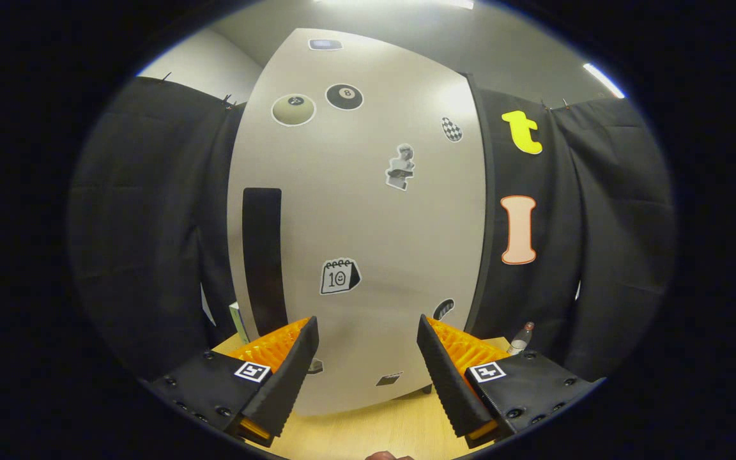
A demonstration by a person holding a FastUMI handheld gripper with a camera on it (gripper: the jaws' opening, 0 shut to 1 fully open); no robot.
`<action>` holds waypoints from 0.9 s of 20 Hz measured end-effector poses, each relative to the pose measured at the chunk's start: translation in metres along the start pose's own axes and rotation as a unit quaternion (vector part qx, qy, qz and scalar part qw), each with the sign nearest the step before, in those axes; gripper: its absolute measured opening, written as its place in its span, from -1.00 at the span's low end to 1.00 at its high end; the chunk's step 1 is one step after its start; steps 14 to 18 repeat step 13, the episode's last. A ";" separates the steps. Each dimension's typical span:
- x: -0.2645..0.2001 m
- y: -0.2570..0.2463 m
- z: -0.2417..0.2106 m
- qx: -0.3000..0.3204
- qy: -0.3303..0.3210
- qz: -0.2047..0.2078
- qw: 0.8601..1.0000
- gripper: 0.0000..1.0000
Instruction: Open the shoe cabinet door, grab the shoes and put them into the shoe cabinet, then close the shoe cabinet door.
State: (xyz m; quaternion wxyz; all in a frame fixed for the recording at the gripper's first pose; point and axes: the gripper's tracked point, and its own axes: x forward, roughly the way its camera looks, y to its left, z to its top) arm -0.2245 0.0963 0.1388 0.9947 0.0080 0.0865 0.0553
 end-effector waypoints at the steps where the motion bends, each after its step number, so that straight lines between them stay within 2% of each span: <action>1: -0.005 -0.004 0.000 0.004 -0.005 -0.005 1.000 0.94; 7: -0.029 -0.018 0.000 0.016 -0.023 -0.021 0.999 0.94; 18: -0.046 -0.013 0.003 0.012 -0.028 -0.010 0.999 0.94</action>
